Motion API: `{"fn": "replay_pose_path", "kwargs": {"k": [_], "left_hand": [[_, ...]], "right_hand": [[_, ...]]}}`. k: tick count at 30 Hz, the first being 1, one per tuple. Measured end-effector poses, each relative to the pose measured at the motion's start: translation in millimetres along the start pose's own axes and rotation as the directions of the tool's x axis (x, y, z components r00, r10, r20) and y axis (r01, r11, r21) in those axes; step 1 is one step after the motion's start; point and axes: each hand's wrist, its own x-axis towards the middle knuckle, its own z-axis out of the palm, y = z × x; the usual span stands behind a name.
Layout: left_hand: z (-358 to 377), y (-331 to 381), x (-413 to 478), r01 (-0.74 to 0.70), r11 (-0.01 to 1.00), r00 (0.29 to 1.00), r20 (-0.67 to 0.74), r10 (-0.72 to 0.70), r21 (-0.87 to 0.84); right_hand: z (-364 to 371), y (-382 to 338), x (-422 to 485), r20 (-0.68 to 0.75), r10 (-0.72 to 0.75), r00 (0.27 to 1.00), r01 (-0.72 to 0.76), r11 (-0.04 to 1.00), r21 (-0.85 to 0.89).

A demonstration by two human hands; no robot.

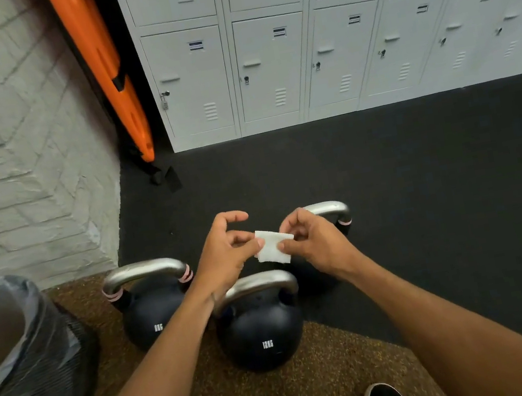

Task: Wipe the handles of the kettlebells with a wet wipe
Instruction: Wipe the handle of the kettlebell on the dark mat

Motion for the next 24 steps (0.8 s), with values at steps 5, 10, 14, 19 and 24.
{"fn": "replay_pose_path", "kwargs": {"k": [5, 10, 14, 19, 24], "left_hand": [[14, -1, 20, -0.003, 0.999, 0.999, 0.041, 0.002, 0.035], [23, 1, 30, -0.017, 0.99, 0.991, 0.133, -0.002, 0.137], [23, -7, 41, 0.072, 0.985, 0.996, 0.048, -0.081, 0.156], [24, -33, 70, 0.207, 0.876, 0.978, -0.127, -0.169, 0.435], [47, -58, 101, 0.234, 0.801, 0.971, -0.094, -0.219, 0.551]], "right_hand": [[-20, -1, 11, 0.056, -0.014, 0.998, 0.017, 0.999, -0.051], [-30, 10, 24, 0.099, 0.016, 0.995, 0.003, 0.982, -0.19], [-31, 19, 28, -0.006, 0.025, 1.0, -0.026, 0.981, -0.192], [-46, 28, 53, -0.102, -0.031, 0.994, -0.009, 0.926, -0.377], [-57, 43, 87, -0.073, 0.022, 0.997, -0.055, 0.869, -0.491]]}}
